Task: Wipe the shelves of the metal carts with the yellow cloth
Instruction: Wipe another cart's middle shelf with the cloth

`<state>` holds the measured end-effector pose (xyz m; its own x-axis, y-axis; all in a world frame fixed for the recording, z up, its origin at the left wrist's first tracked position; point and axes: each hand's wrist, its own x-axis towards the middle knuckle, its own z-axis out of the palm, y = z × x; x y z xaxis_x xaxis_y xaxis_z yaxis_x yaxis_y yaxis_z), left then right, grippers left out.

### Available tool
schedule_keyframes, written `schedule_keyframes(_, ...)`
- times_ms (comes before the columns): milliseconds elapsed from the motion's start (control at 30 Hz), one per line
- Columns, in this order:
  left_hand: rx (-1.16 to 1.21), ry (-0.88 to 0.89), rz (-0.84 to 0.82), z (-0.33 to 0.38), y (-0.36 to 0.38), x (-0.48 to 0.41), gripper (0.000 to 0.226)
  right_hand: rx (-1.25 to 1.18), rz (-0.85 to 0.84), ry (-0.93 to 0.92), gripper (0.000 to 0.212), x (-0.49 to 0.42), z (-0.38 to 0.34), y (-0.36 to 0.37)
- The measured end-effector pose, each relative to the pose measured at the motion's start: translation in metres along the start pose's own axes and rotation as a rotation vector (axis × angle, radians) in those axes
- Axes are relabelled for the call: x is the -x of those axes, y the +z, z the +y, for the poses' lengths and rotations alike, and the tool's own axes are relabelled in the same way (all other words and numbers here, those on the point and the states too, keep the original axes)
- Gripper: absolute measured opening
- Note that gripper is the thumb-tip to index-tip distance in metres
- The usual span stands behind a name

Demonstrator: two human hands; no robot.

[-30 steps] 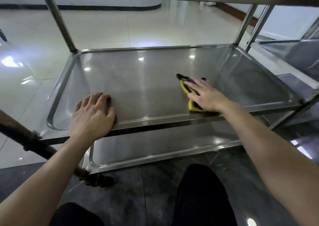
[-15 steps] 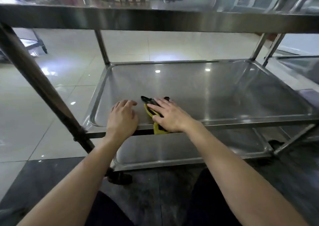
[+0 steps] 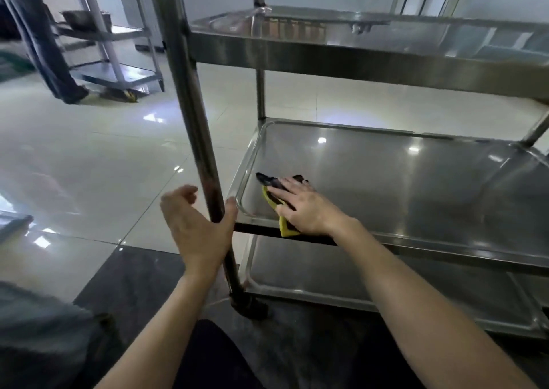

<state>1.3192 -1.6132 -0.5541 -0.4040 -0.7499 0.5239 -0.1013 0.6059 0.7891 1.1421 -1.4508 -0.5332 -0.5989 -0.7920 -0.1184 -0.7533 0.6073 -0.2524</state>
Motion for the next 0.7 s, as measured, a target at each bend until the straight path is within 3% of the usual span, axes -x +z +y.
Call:
schedule_keyframes(67, 0.153, -0.090, -0.055, 0.011, 0.004, -0.035, 0.067, -0.016, 0.034, 0.058, 0.058, 0.016, 0.029, -0.003)
schedule_keyframes(167, 0.306, -0.134, -0.234, 0.024, 0.013, -0.071, 0.041, 0.023, 0.145, 0.335, 0.060, 0.022, 0.099, -0.010)
schedule_keyframes(200, 0.328, -0.142, -0.250, 0.023, 0.018, -0.074, 0.044, 0.051, 0.175, 0.450, 0.062, 0.018, 0.123, -0.013)
schedule_keyframes(300, 0.395, -0.182, -0.222, 0.015, 0.031, -0.069, 0.058, 0.030, 0.217, 0.768, 0.074, -0.014, 0.166, -0.022)
schedule_keyframes(367, 0.419, -0.169, -0.163, 0.009, 0.038, -0.068, 0.056, 0.056, 0.235, 0.855, 0.075, -0.058, 0.158, -0.027)
schedule_keyframes(533, 0.415, -0.108, -0.097, 0.002, 0.044, -0.072, 0.051, 0.135, 0.260, 0.529, 0.071, -0.167, 0.030, -0.019)
schedule_keyframes(700, 0.412, -0.108, -0.066, -0.001, 0.046, -0.072, 0.055, 0.005, 0.179, 0.258, 0.068, -0.120, -0.061, 0.016)
